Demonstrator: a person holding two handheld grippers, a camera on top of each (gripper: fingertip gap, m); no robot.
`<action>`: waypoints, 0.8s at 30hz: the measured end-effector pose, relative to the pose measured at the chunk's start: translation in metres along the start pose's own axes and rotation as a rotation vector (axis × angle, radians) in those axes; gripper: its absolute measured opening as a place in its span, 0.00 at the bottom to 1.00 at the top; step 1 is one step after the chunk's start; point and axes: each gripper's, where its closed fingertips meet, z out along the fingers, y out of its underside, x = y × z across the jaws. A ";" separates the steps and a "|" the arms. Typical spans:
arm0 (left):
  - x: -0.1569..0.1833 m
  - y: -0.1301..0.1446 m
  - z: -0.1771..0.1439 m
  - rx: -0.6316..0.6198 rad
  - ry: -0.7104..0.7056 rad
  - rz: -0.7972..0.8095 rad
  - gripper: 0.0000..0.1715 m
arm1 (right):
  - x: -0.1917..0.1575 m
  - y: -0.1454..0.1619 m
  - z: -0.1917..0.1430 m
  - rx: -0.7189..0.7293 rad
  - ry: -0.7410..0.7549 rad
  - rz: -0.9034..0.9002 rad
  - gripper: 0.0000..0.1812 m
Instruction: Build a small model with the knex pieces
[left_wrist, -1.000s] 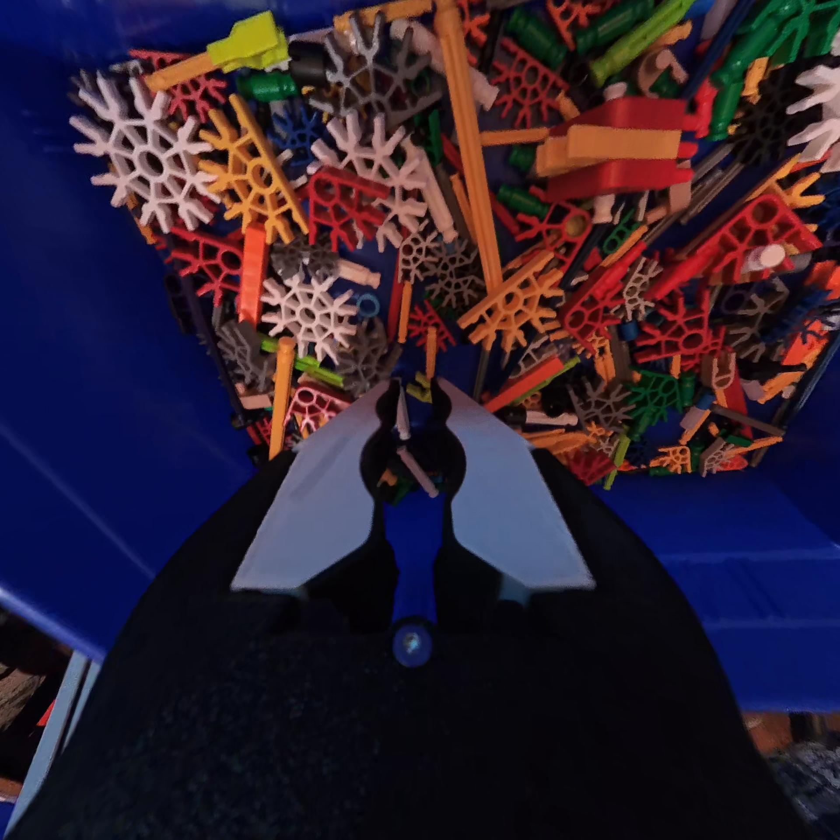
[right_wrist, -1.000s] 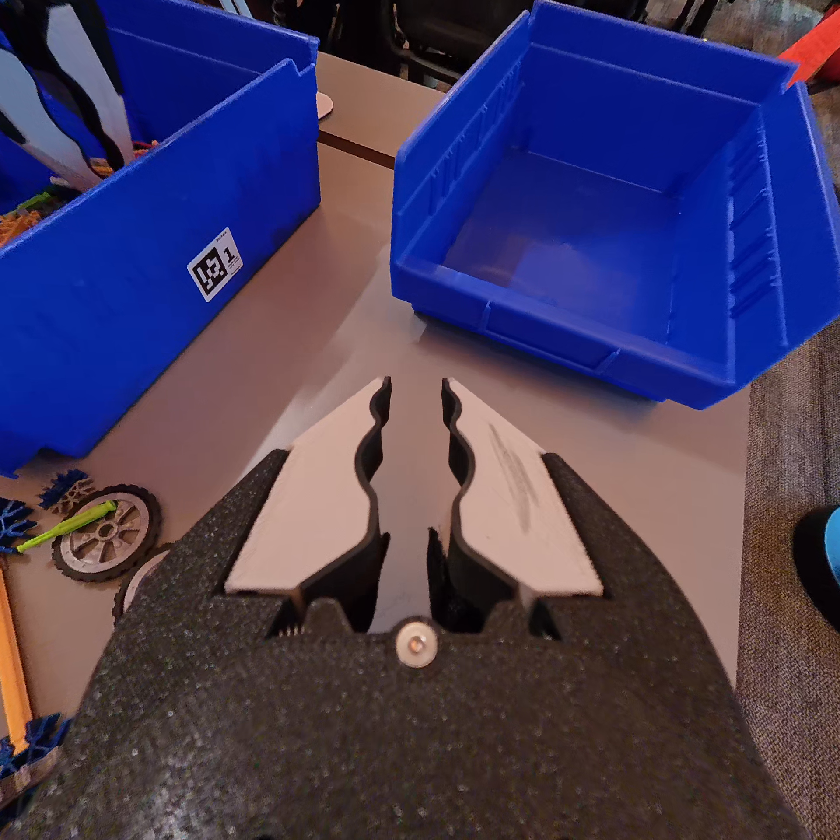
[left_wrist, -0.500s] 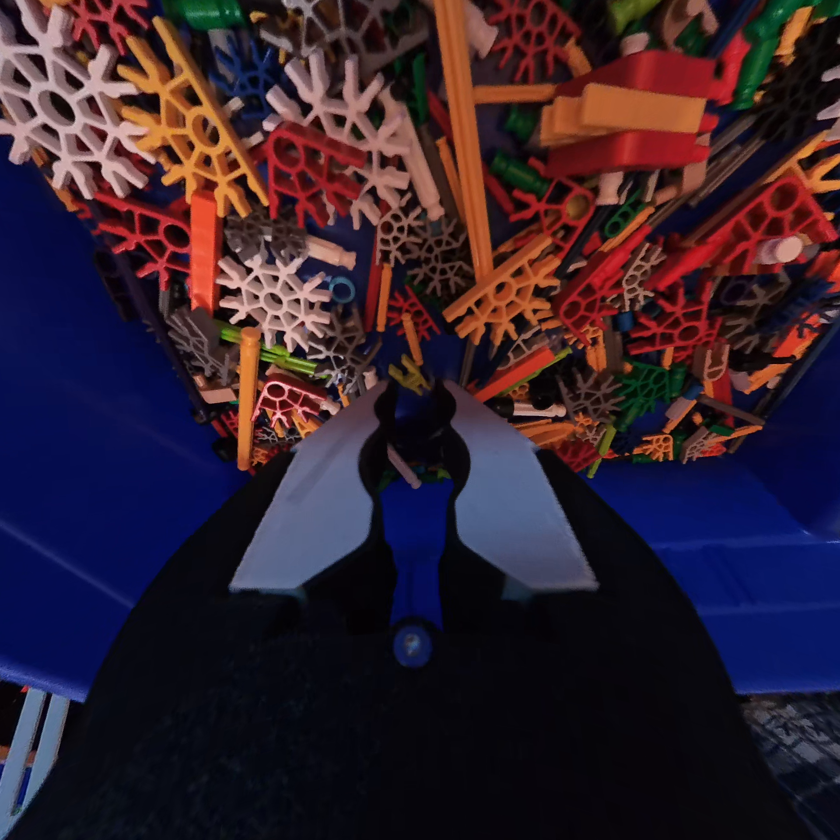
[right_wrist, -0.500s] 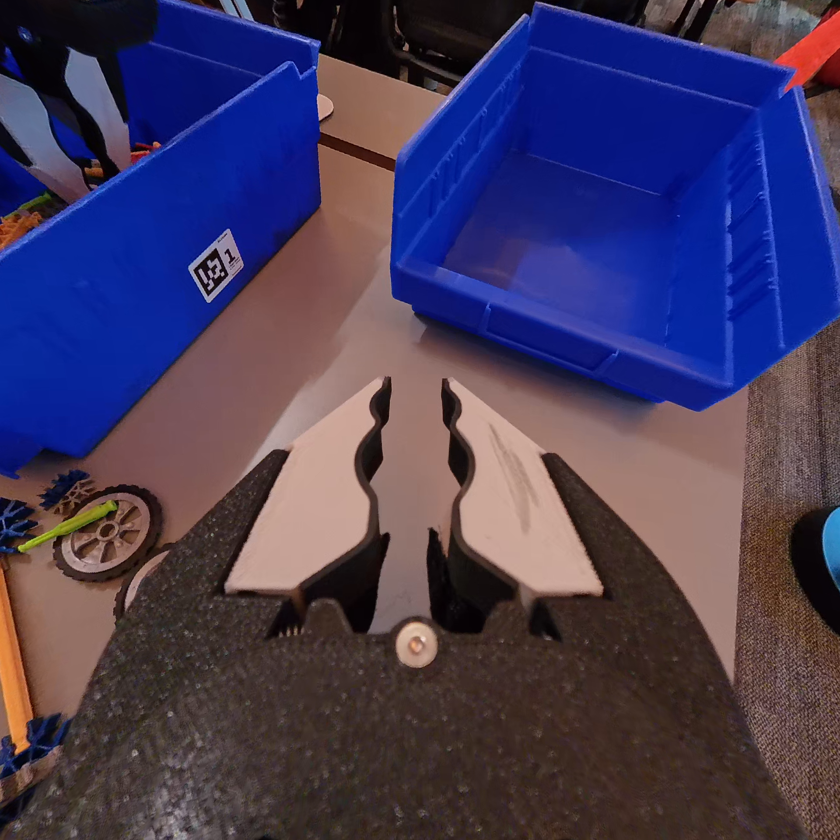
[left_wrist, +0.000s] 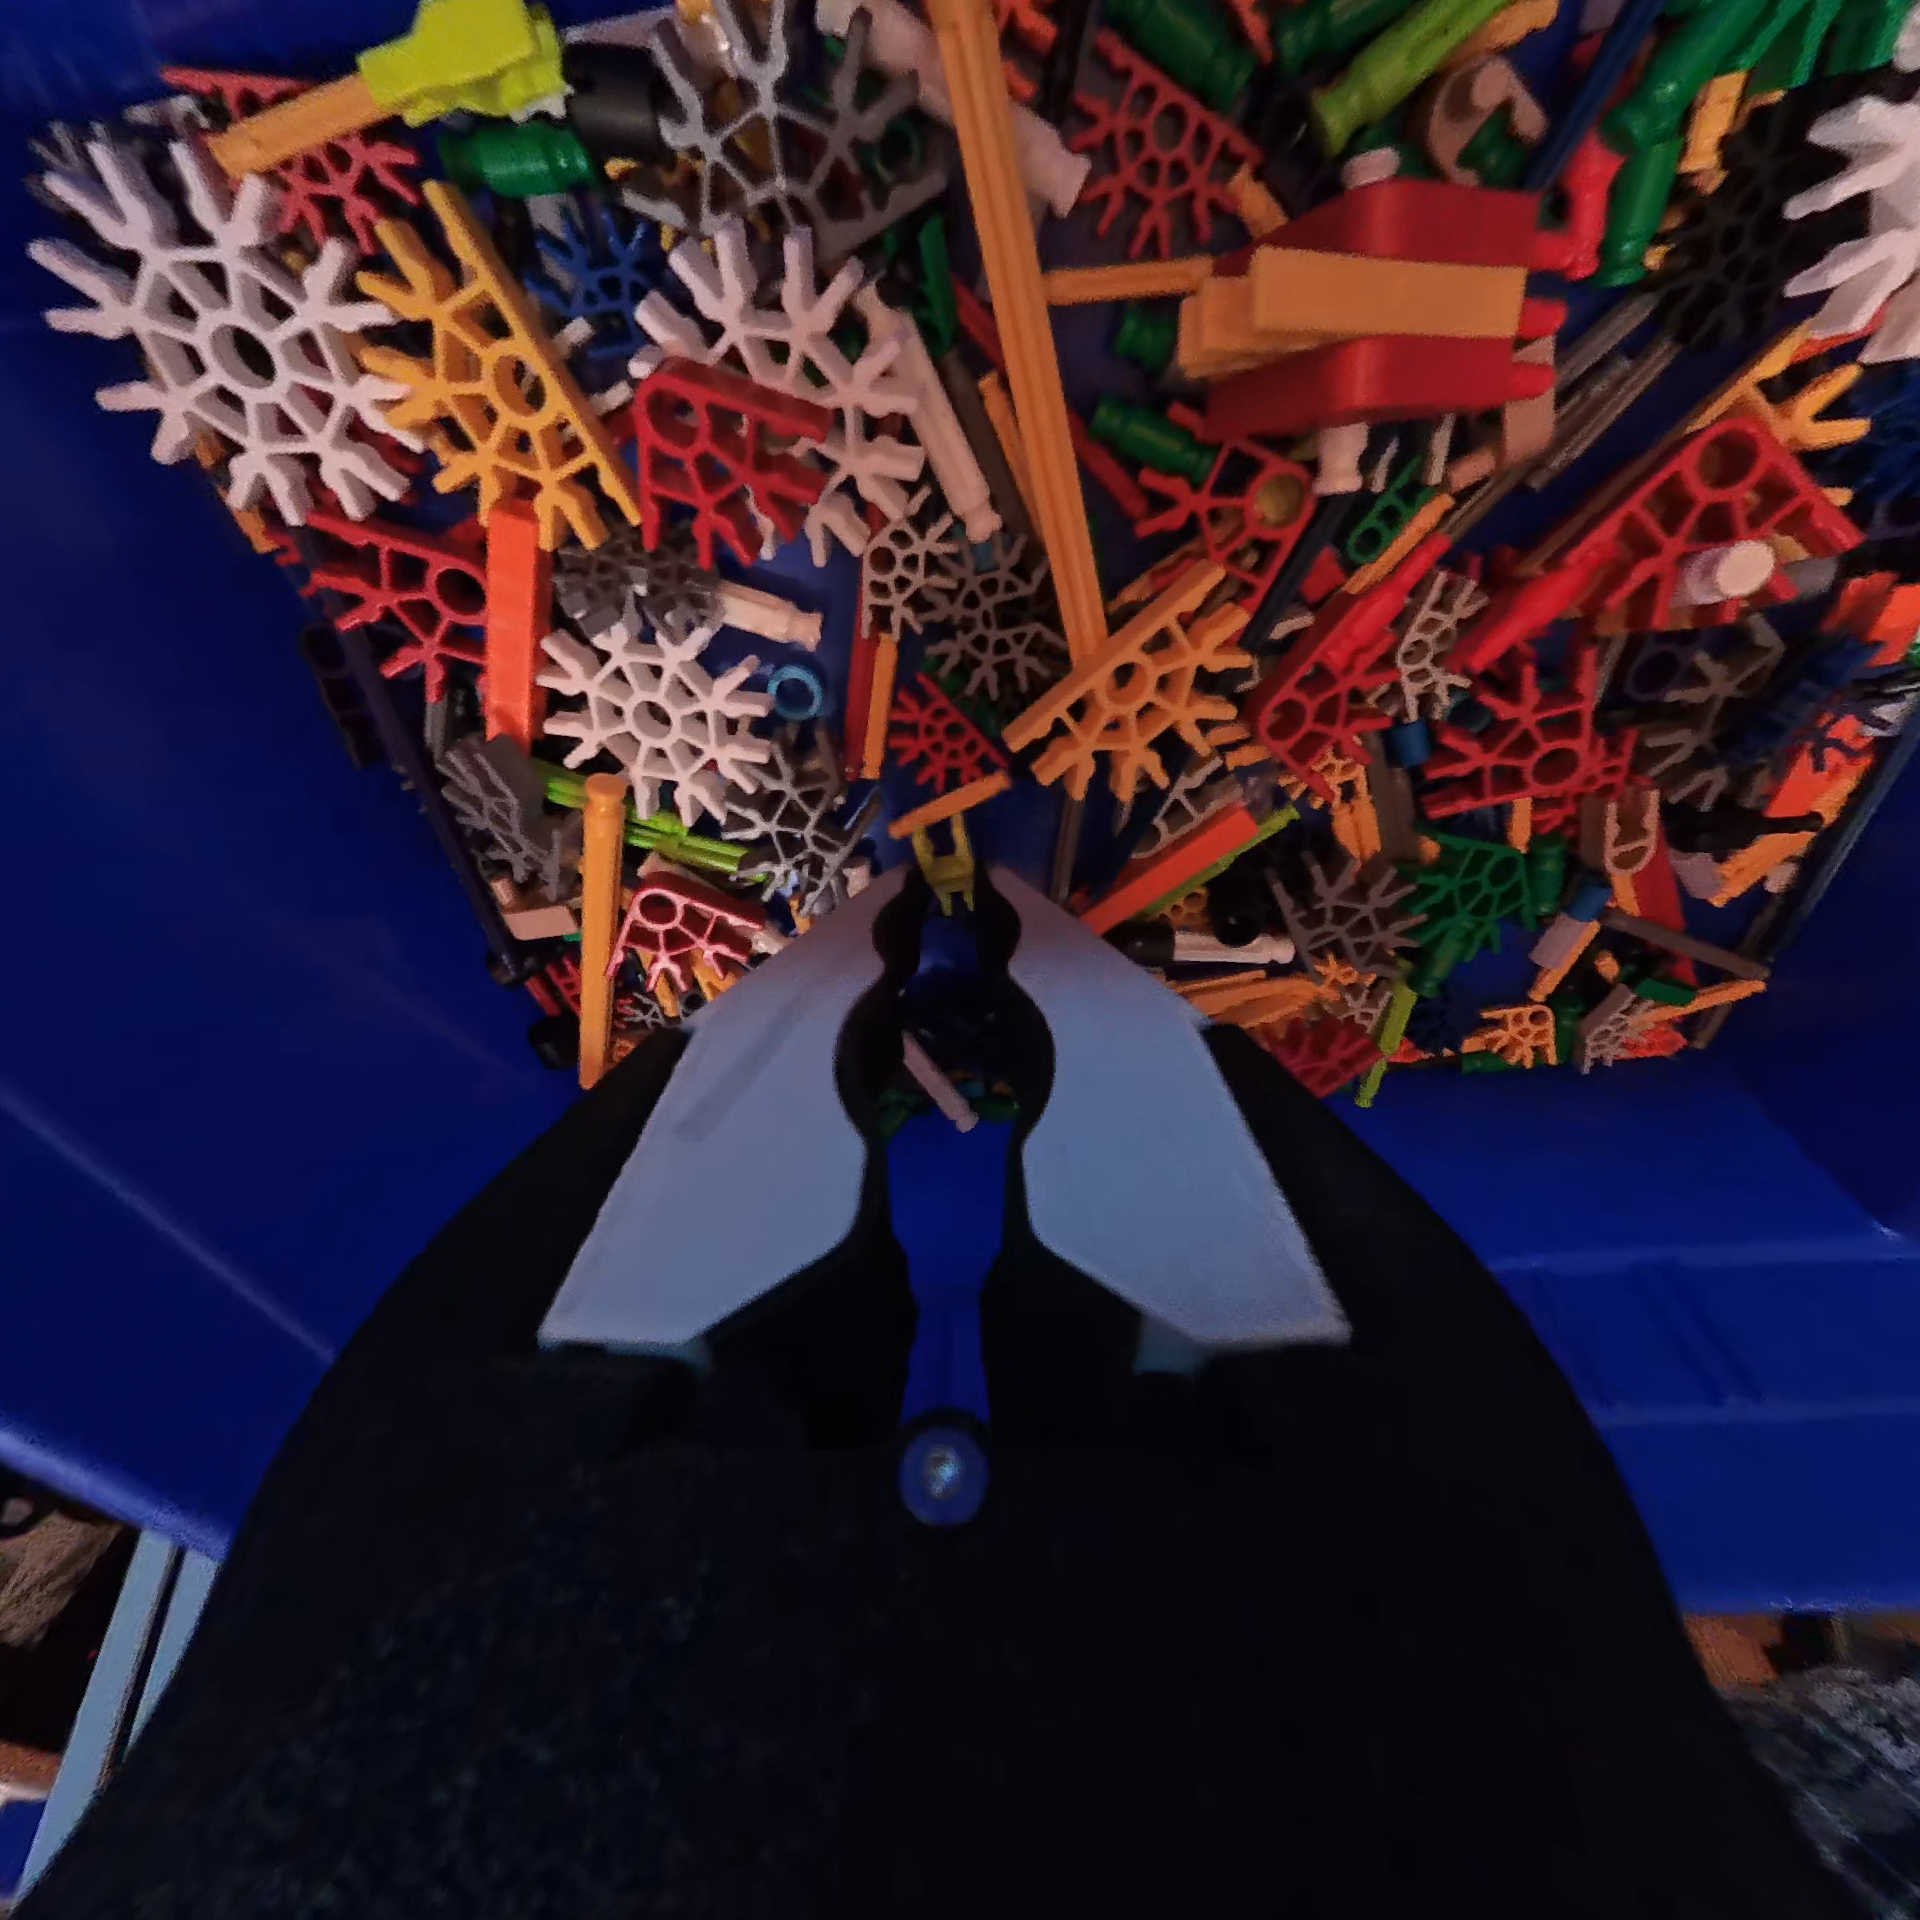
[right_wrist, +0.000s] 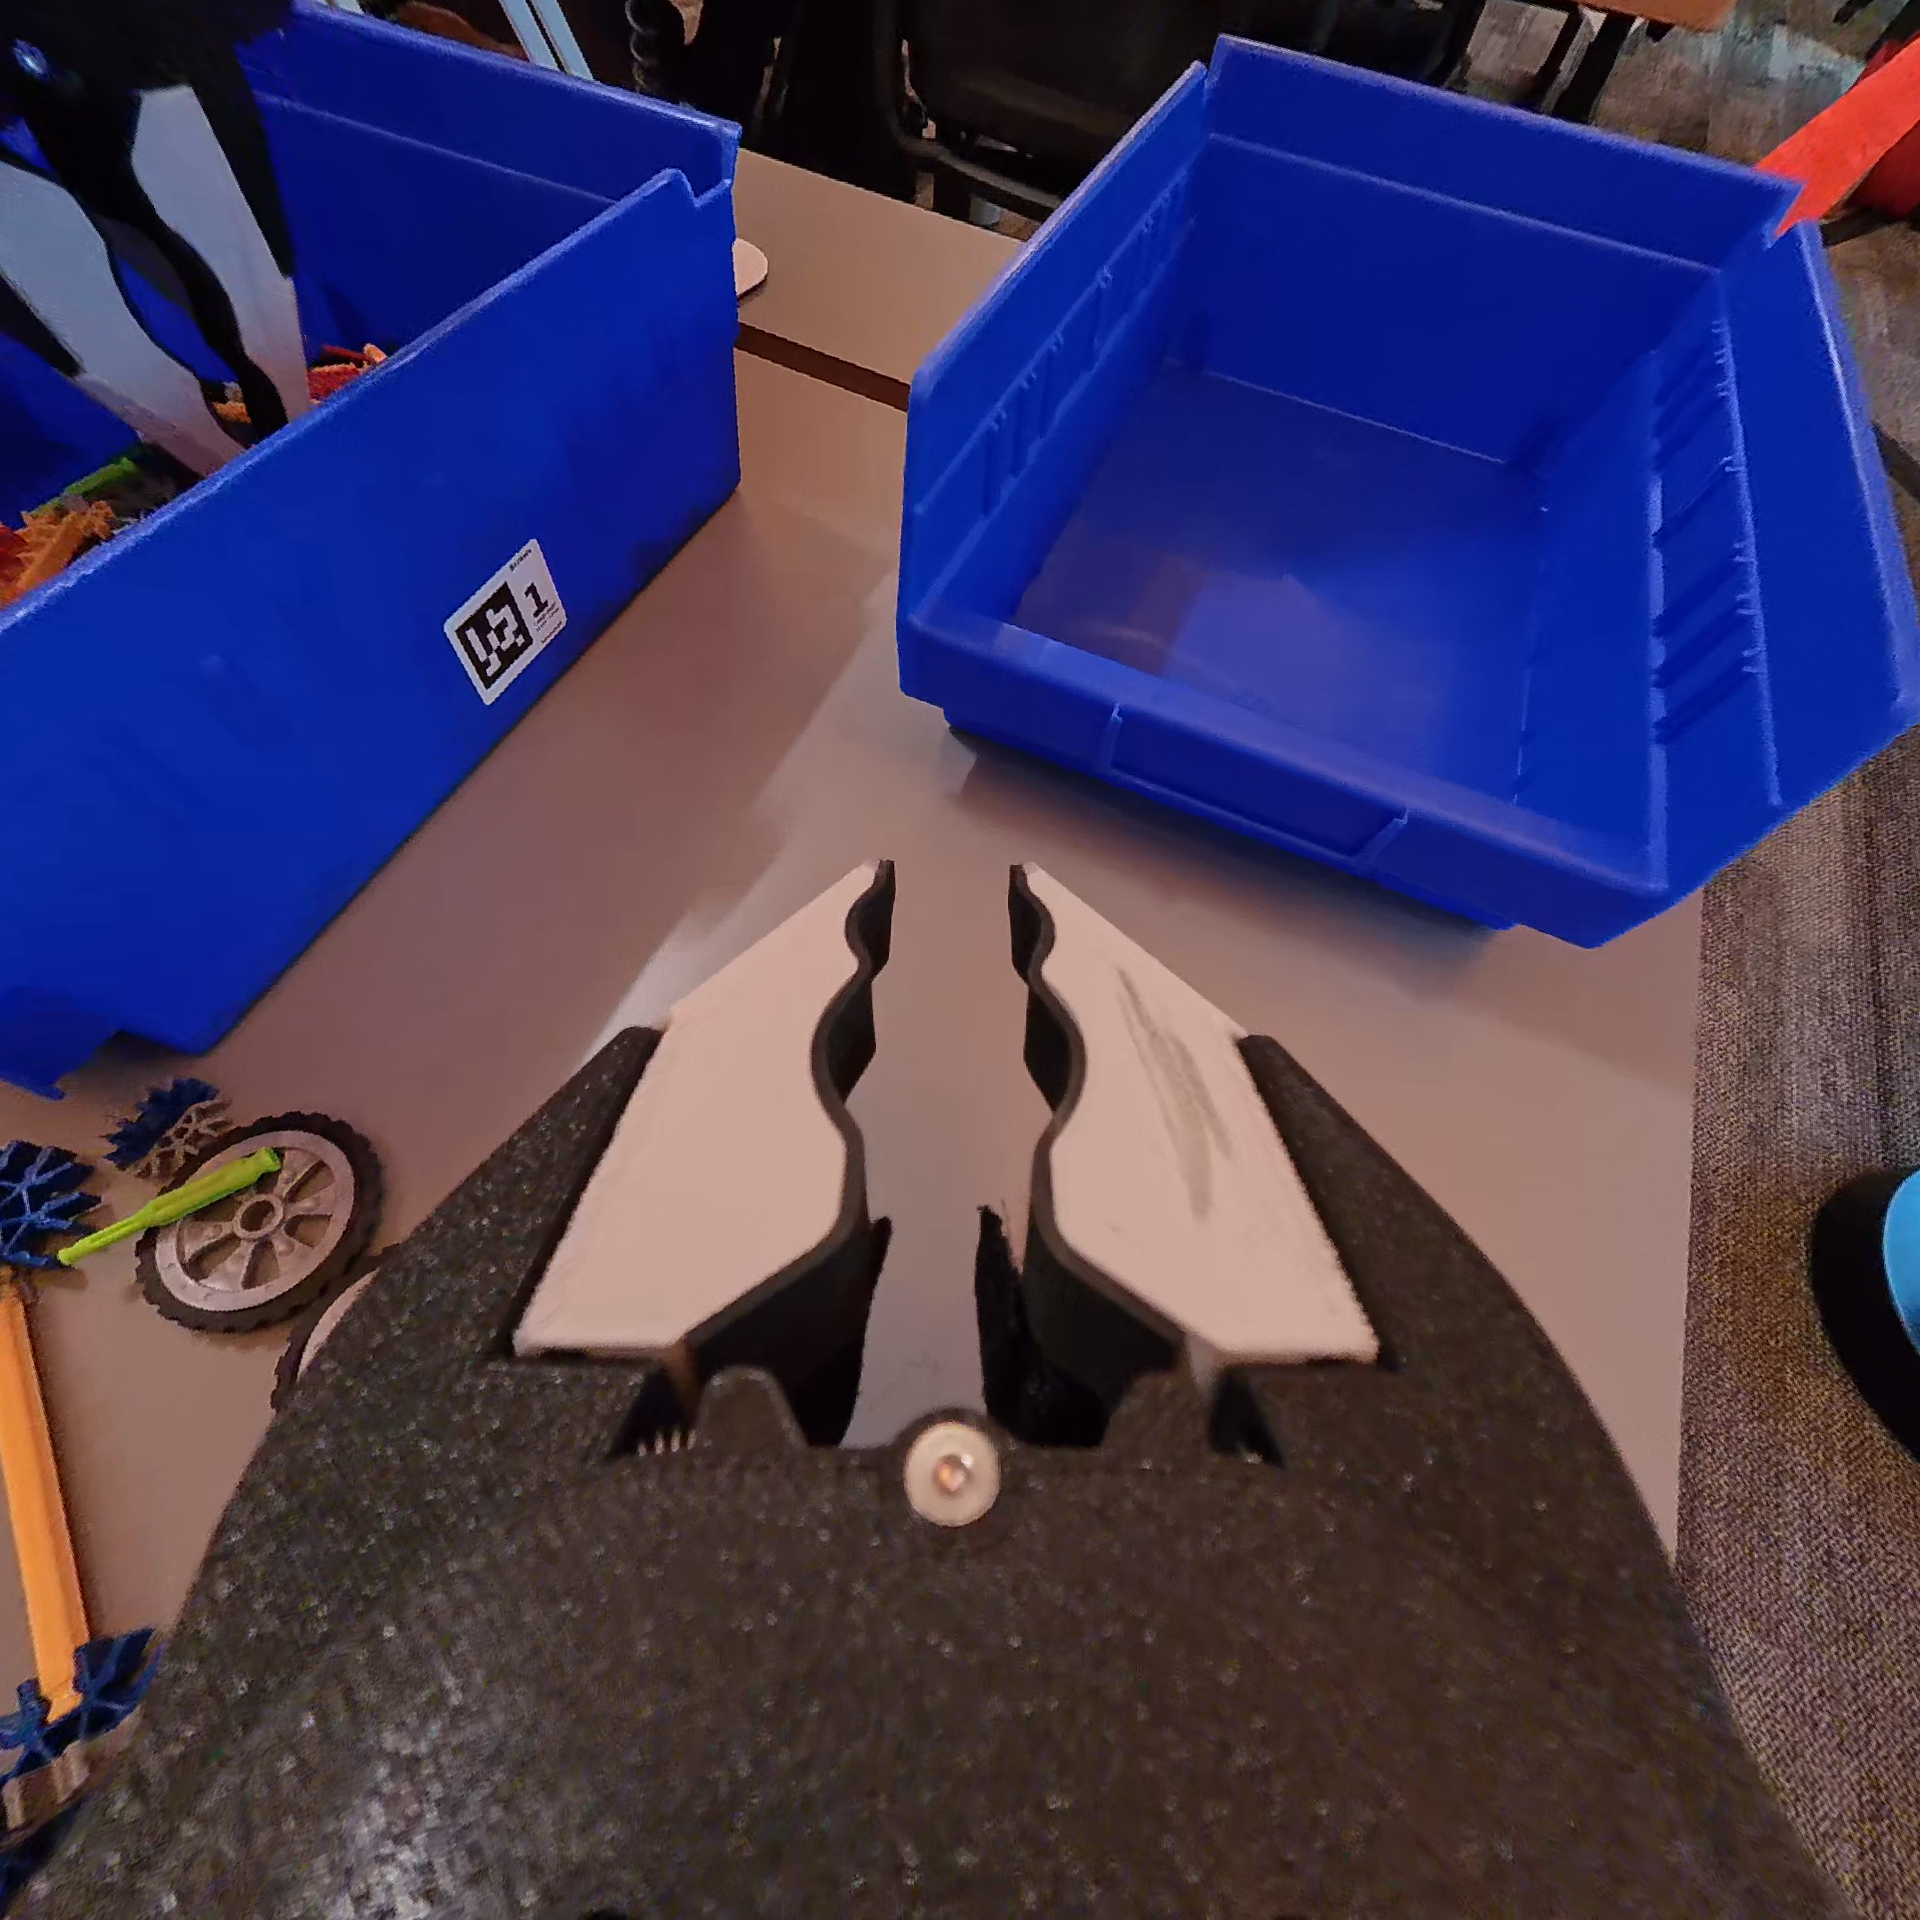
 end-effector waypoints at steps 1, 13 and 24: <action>0.000 0.000 -0.002 0.009 -0.005 0.007 0.05 | 0.000 0.000 0.000 0.000 0.000 -0.001 0.12; 0.016 -0.007 -0.053 0.172 -0.184 0.096 0.04 | 0.003 0.001 0.000 0.008 0.003 0.012 0.12; 0.095 -0.012 -0.114 0.350 -0.364 0.214 0.04 | -0.012 -0.022 -0.041 0.127 -0.047 0.114 0.12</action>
